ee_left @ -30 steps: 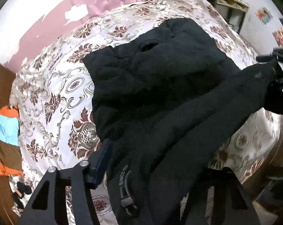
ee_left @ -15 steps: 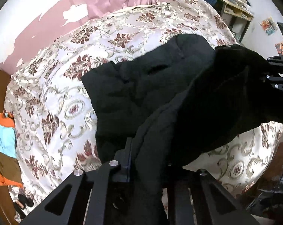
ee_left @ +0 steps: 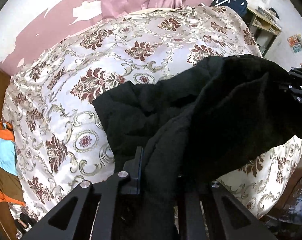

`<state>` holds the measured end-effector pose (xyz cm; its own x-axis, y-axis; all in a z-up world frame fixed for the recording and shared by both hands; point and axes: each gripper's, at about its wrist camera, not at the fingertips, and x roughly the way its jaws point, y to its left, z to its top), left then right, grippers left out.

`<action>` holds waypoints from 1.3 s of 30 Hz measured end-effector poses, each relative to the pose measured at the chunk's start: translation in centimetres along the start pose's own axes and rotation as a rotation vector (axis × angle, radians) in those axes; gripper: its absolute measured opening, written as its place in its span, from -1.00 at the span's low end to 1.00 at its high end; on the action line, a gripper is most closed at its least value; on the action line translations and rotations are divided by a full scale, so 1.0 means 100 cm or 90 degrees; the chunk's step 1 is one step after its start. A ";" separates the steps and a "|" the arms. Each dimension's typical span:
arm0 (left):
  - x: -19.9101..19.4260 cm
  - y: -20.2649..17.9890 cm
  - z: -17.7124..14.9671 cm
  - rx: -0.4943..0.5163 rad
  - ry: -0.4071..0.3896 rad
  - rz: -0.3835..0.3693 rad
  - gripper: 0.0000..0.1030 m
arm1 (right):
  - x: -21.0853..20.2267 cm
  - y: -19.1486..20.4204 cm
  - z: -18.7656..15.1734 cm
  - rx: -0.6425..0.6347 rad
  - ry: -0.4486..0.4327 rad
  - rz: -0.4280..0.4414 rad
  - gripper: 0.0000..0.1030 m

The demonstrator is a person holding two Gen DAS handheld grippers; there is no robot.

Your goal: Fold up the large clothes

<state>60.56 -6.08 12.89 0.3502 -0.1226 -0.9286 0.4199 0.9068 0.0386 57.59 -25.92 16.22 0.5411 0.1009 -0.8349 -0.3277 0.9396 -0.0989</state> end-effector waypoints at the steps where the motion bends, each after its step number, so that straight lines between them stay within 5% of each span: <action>1: 0.000 0.001 0.002 -0.002 -0.003 0.001 -0.77 | 0.001 -0.001 0.003 0.000 -0.004 -0.003 -0.82; 16: 0.071 0.015 0.050 -0.024 -0.029 0.020 -0.78 | 0.073 -0.033 0.035 0.041 -0.006 -0.058 -0.89; 29: 0.129 0.028 0.077 -0.027 0.009 0.010 -0.78 | 0.133 -0.061 0.055 0.065 0.025 -0.082 -0.94; 39: 0.177 0.034 0.084 -0.070 0.049 -0.001 -0.71 | 0.144 -0.082 0.052 0.119 -0.027 -0.110 -0.94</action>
<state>75.24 -8.61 -0.31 0.2827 -0.0962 -0.9544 0.3241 0.9460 0.0007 72.13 -30.41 7.79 0.6096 -0.0559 -0.7907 -0.0807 0.9880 -0.1321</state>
